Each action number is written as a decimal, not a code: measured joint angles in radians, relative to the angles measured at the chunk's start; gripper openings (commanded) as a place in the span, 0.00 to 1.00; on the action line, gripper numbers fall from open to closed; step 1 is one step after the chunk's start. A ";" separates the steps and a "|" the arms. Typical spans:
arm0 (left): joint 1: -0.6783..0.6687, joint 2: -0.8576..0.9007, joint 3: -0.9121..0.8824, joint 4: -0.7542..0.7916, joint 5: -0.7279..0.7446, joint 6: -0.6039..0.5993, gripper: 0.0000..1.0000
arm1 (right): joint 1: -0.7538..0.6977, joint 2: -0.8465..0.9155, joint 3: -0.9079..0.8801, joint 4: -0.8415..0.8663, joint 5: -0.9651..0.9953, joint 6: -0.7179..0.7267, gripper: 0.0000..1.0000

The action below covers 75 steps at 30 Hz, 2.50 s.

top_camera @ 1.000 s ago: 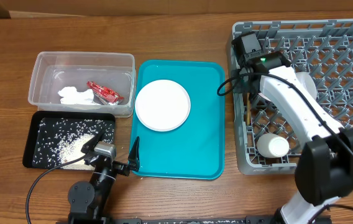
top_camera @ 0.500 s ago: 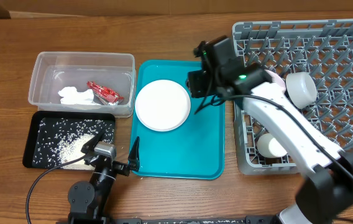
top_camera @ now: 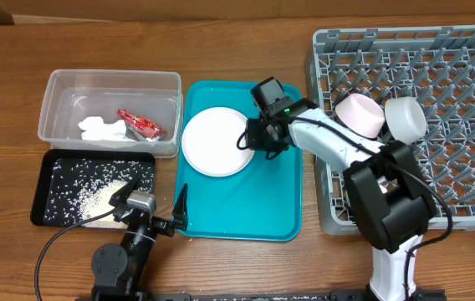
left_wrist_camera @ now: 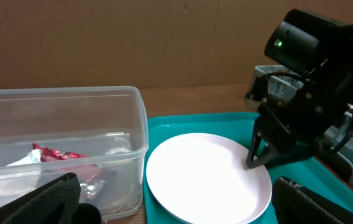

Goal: Sort waste into correct bins and load items into the dishwasher
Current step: 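Move the right gripper to the white plate and grasp its edge, then lift the white plate into the rack and stand it upright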

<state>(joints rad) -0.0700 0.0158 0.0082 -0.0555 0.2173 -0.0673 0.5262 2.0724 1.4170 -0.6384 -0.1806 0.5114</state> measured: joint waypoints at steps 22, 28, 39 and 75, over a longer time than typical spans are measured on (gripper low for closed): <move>0.000 0.000 0.000 0.000 0.000 0.000 1.00 | -0.158 -0.721 0.043 -0.245 0.711 -0.194 0.04; 0.000 0.000 0.000 0.000 0.000 0.000 1.00 | -0.340 -0.722 0.037 -0.268 1.094 -0.217 0.04; 0.000 0.000 0.000 0.000 0.000 0.000 1.00 | -0.594 -0.553 0.019 -0.205 1.360 -0.263 0.04; 0.000 0.000 0.000 0.000 0.000 0.000 1.00 | -0.313 -0.292 0.009 -0.097 1.345 -0.530 0.75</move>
<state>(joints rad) -0.0700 0.0158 0.0082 -0.0551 0.2173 -0.0673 0.2131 1.7802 1.4258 -0.7357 1.1645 -0.0185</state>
